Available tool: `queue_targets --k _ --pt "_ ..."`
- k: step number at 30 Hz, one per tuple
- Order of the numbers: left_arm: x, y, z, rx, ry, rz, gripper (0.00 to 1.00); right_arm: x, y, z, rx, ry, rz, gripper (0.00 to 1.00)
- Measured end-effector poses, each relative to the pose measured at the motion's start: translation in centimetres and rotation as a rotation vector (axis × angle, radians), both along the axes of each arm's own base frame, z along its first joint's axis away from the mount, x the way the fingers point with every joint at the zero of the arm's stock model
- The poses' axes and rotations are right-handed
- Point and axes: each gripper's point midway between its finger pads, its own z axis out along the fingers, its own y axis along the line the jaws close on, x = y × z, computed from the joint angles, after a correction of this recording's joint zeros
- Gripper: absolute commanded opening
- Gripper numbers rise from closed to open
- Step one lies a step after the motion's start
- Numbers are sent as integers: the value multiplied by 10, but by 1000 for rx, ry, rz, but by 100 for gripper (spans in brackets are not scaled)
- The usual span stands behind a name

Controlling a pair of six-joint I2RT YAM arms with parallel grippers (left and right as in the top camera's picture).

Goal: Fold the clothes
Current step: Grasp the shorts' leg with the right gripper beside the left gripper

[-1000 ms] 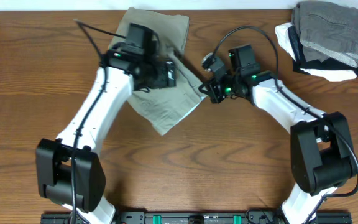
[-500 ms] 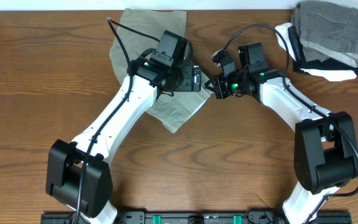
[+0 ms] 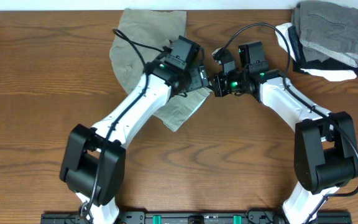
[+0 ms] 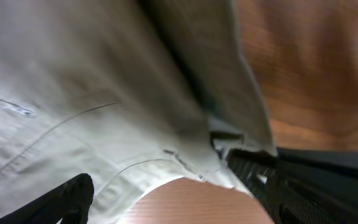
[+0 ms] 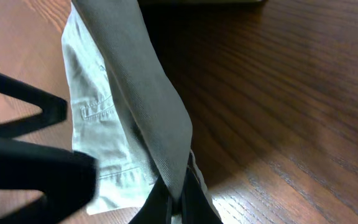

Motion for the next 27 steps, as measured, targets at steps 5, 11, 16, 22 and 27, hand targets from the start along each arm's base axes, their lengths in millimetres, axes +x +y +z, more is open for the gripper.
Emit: queue_targets --k 5,11,16,22,27 --pt "4 2 2 -4 -11 47 86 0 0 0 1 2 -2 1" --pt "13 3 6 -13 -46 93 84 -1 0 2 16 6 5 1" --pt "22 -1 7 -38 -72 120 81 0 -3 4 33 10 2 1" --pt "24 -1 -22 -18 -18 154 68 0 -4 5 43 13 6 1" --pt "22 -6 -30 -25 -4 155 55 1 -6 6 54 15 4 1"
